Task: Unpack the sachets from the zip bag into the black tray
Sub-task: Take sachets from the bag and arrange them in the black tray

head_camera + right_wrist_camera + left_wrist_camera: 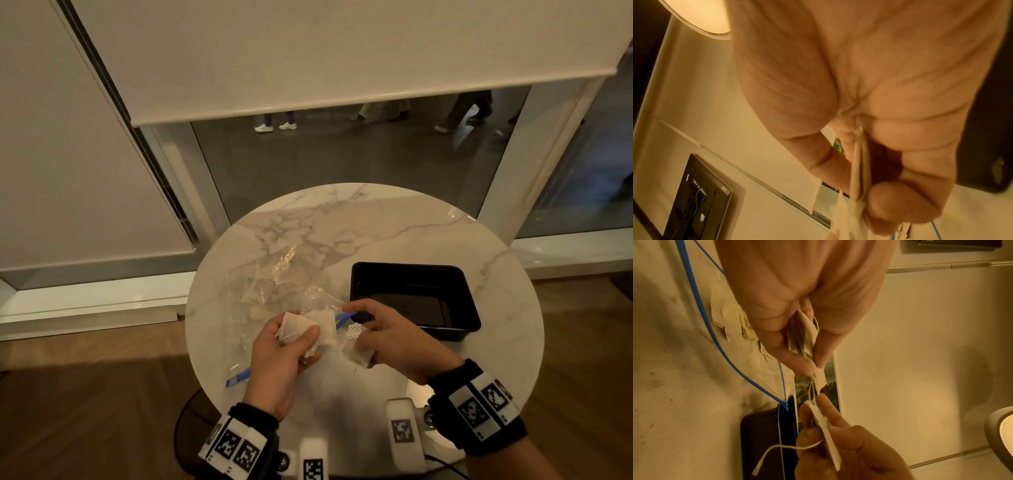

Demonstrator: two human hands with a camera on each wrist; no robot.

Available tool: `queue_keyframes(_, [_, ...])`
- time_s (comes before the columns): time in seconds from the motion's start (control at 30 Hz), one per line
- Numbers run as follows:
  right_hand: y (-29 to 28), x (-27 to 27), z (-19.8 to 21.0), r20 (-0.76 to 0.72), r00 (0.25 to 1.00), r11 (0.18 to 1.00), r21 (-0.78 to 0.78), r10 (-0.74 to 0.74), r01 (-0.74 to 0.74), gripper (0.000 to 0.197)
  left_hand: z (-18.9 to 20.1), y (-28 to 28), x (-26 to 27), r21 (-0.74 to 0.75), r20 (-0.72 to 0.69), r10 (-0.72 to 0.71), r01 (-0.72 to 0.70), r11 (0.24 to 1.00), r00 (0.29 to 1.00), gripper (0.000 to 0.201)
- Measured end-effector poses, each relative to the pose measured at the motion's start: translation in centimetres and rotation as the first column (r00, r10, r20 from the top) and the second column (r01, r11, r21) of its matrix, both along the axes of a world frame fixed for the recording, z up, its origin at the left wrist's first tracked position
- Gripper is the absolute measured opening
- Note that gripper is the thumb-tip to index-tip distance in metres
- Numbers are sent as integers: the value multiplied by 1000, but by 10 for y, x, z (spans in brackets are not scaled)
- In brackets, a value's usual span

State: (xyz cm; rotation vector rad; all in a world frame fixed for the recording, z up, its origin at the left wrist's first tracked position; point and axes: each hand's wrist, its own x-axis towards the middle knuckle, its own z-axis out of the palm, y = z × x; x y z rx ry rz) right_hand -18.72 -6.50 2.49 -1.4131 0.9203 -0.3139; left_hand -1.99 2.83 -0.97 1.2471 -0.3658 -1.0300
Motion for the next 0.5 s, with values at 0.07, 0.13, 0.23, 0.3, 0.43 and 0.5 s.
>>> queue_keyframes(0.07, [-2,-1,-1,12,999,999,10,-45,44,48,0,0,1,-11,3,21,-21,1000,1000,34])
queue_keyframes(0.13, [-5,-2,-3,4,991,991,-13,-133,133,45,-2,0,4,-3,11,35,-35,999,999,37])
queue_keyframes(0.23, [-13,-6,-10,-92,961,963,-100,-260,250,46,-6,-1,7,17,20,34,-34,999,999,41])
queue_keyframes(0.3, [-14,-10,-17,-176,948,962,-105,-266,251,48,-9,0,9,20,21,36,-36,999,999,42])
queue_keyframes(0.43, [-12,-17,-26,-297,927,973,-88,-228,211,49,-11,1,13,16,26,45,-45,999,999,40])
queue_keyframes(0.5, [-12,-18,-25,-337,917,976,-109,-213,187,40,-10,1,15,10,17,48,-49,999,999,39])
